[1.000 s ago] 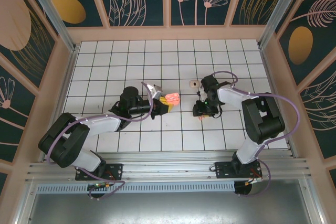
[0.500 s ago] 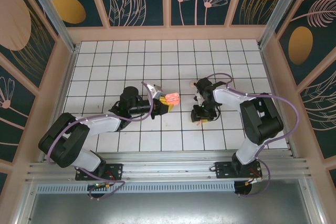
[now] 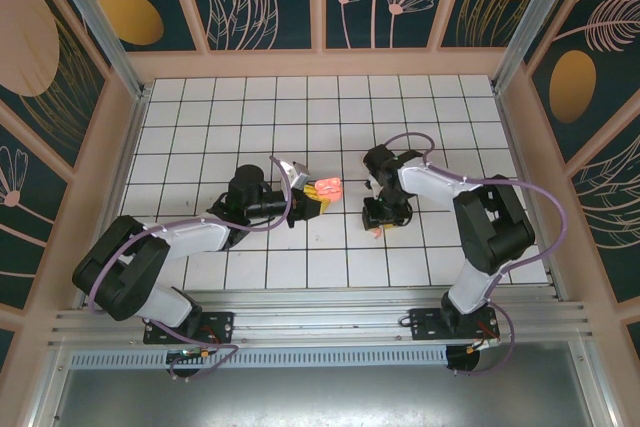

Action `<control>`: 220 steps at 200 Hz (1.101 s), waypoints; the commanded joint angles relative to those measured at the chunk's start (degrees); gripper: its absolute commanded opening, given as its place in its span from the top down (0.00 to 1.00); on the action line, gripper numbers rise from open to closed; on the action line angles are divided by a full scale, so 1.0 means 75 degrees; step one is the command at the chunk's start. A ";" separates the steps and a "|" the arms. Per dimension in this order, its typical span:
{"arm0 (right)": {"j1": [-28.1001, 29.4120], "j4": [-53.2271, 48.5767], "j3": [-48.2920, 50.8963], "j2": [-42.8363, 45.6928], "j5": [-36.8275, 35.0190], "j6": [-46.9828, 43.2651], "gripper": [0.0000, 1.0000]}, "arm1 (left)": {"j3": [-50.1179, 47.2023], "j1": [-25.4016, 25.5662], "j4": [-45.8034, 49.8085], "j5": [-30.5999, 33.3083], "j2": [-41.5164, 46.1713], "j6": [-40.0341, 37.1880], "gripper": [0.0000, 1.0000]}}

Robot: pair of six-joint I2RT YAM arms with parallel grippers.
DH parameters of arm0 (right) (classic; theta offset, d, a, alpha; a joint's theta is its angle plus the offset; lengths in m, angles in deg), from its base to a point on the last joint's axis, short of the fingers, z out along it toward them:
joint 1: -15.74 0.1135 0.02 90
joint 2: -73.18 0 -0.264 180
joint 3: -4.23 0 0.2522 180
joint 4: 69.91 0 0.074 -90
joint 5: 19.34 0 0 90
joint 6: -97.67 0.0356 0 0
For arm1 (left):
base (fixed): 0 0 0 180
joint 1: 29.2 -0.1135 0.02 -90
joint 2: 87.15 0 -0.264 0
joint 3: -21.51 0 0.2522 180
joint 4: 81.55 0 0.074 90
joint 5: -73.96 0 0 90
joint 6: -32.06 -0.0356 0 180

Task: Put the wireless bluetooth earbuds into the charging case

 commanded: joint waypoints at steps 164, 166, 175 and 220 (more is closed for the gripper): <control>0.0289 -0.0106 -0.0113 0.0258 -0.0369 -0.0020 0.58 | 0.0311 -0.0042 0.0276 -0.0034 0.0181 -0.0198 0.79; 0.0289 -0.0120 -0.0110 0.0257 -0.0386 -0.0015 0.58 | 0.0317 -0.0037 0.0272 -0.0034 0.0173 -0.0204 0.79; 0.0300 -0.0158 -0.0066 0.0223 -0.0407 -0.0025 0.57 | 0.0334 -0.0051 0.0272 -0.0037 0.0162 -0.0200 0.79; 0.0539 -0.0153 -0.0118 -0.0010 -0.0533 -0.0068 0.57 | 0.0347 -0.0042 0.0259 -0.0045 0.0155 -0.0174 0.79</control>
